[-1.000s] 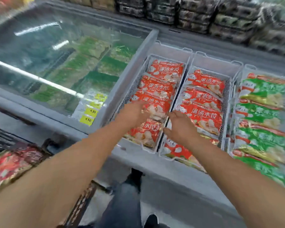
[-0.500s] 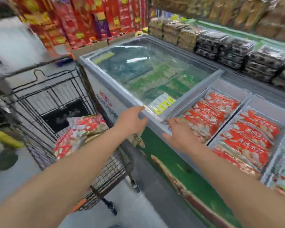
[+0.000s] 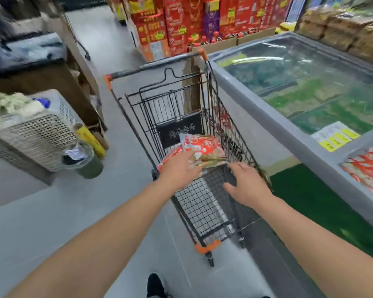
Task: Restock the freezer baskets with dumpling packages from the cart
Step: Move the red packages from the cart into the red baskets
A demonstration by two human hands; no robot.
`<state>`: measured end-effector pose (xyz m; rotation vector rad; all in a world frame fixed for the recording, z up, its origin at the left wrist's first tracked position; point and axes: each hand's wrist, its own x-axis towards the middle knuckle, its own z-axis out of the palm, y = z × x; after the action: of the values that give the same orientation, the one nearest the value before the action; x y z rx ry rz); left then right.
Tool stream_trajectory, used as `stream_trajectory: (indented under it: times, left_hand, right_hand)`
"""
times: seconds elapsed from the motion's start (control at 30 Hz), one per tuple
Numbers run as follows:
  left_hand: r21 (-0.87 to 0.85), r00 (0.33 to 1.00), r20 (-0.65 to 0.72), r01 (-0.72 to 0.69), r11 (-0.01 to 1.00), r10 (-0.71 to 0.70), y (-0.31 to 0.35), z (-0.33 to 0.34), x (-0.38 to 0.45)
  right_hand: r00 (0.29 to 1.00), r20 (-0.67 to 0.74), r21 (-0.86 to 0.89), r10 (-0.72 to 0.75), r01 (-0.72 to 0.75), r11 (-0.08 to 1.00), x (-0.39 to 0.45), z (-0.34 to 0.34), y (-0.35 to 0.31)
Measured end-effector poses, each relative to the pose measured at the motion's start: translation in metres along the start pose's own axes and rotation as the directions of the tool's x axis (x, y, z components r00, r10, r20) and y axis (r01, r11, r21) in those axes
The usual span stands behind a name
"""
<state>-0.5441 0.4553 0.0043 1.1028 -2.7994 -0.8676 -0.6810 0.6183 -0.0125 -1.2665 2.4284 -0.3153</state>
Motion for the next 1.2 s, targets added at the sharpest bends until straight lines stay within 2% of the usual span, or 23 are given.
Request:
stream_trajectory:
  times: [0.13, 0.3, 0.47, 0.73, 0.9, 1.1, 1.2]
  left_hand:
    - [-0.061, 1.000, 0.019, 0.000, 0.998, 0.001, -0.077, -0.035, 0.013]
    - [-0.078, 0.999, 0.043, 0.022, 0.997, -0.019, -0.130, -0.062, 0.039]
    - [-0.116, 0.996, 0.080, 0.039, 0.992, -0.030, -0.154, -0.072, 0.071]
    - [-0.120, 0.980, 0.197, 0.036, 0.992, -0.012, -0.166, -0.058, 0.143]
    - [-0.125, 0.959, 0.285, 0.031, 0.992, 0.006, -0.158, -0.036, 0.208]
    - [-0.171, 0.916, 0.385, 0.189, 0.967, -0.111, -0.160, -0.003, 0.276]
    - [-0.157, 0.898, 0.418, 0.220, 0.963, -0.137, -0.168, 0.020, 0.306]
  right_hand:
    - [0.996, 0.041, 0.000, 0.077, -0.077, 0.997, 0.031, 0.036, -0.067]
    - [0.989, 0.053, 0.002, 0.140, -0.140, 0.990, 0.061, 0.053, -0.109]
    - [0.979, 0.063, -0.001, 0.192, -0.192, 0.981, 0.093, 0.065, -0.123]
    - [0.956, 0.087, 0.093, 0.280, -0.287, 0.953, 0.164, 0.089, -0.112]
    - [0.934, 0.137, 0.105, 0.331, -0.346, 0.932, 0.218, 0.107, -0.079]
    - [0.902, 0.217, 0.106, 0.374, -0.403, 0.909, 0.274, 0.123, -0.044]
    - [0.904, 0.233, 0.114, 0.359, -0.392, 0.913, 0.301, 0.140, -0.028]
